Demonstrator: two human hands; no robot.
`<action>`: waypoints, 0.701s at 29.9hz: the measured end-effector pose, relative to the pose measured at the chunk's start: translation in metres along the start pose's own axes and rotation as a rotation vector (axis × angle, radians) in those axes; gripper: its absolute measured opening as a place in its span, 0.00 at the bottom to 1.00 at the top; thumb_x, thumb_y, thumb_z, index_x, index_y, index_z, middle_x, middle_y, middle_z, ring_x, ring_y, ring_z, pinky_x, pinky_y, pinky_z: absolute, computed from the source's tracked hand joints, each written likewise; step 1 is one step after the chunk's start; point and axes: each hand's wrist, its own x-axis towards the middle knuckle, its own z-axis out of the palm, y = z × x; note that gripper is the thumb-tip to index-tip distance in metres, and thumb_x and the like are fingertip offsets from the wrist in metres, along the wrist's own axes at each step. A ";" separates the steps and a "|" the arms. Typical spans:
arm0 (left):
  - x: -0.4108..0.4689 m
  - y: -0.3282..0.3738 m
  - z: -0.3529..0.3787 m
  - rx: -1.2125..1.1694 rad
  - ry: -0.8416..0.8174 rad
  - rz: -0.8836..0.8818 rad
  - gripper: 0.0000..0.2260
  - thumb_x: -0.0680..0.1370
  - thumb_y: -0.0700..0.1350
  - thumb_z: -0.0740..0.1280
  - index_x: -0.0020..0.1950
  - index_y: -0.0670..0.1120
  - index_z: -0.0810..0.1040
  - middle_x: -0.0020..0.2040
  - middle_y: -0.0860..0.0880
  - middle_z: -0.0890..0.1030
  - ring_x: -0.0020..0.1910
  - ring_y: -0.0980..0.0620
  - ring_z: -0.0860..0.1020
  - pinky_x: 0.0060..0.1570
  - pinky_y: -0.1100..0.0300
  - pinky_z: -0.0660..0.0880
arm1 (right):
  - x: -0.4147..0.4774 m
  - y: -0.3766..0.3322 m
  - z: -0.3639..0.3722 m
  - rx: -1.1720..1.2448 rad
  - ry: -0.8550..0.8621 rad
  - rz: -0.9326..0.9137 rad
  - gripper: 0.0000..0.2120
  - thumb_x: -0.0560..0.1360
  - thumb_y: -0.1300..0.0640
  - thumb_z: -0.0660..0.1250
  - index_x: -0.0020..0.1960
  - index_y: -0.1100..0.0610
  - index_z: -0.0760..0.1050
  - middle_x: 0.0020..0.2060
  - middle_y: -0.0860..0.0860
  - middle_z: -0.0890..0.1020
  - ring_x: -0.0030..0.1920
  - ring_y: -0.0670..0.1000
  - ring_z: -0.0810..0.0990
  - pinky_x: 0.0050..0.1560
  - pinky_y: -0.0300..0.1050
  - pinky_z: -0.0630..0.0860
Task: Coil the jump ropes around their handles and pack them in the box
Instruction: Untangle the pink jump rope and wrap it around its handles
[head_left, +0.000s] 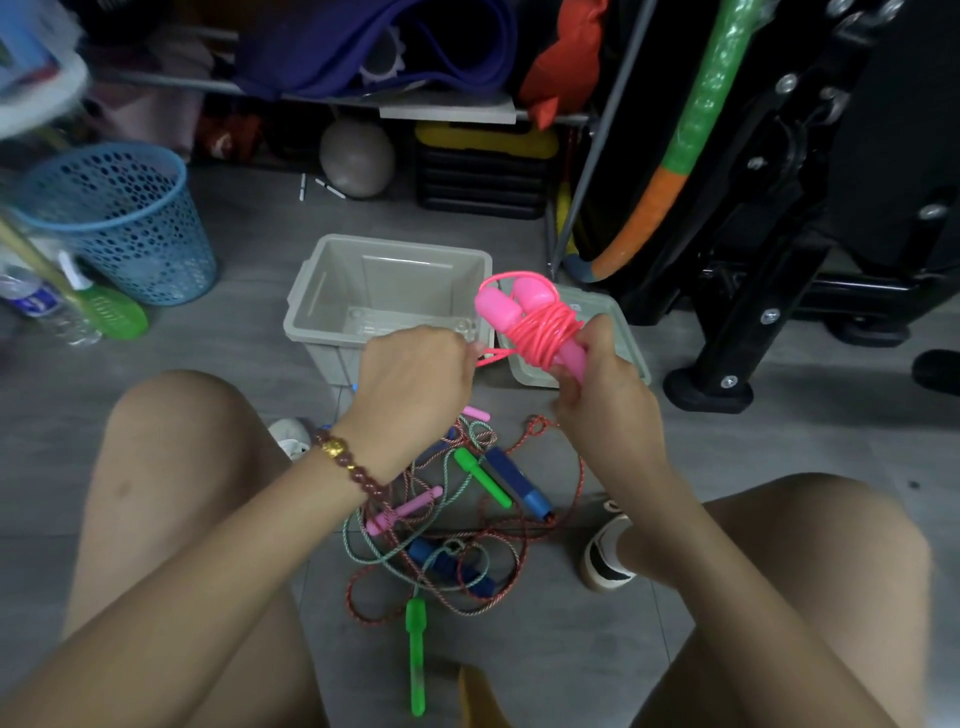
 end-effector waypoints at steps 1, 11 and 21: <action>0.000 0.001 0.001 -0.054 -0.067 0.012 0.16 0.82 0.49 0.53 0.39 0.45 0.73 0.32 0.50 0.68 0.38 0.44 0.70 0.36 0.57 0.60 | 0.001 0.002 0.002 -0.006 -0.003 0.015 0.14 0.76 0.62 0.61 0.57 0.59 0.60 0.41 0.57 0.77 0.42 0.64 0.77 0.35 0.49 0.66; 0.000 0.003 0.002 -0.608 -0.013 -0.092 0.22 0.80 0.48 0.59 0.27 0.41 0.66 0.27 0.44 0.68 0.31 0.46 0.68 0.32 0.54 0.61 | 0.012 -0.005 0.025 -0.066 -0.020 -0.022 0.21 0.75 0.64 0.59 0.67 0.59 0.58 0.45 0.58 0.79 0.44 0.62 0.78 0.36 0.47 0.65; 0.010 -0.010 0.006 -0.550 0.281 -0.065 0.24 0.76 0.49 0.64 0.24 0.46 0.60 0.21 0.49 0.60 0.22 0.51 0.60 0.26 0.57 0.54 | -0.005 -0.023 0.027 -0.213 0.198 -0.407 0.29 0.55 0.71 0.75 0.46 0.57 0.61 0.29 0.53 0.75 0.24 0.56 0.73 0.27 0.38 0.54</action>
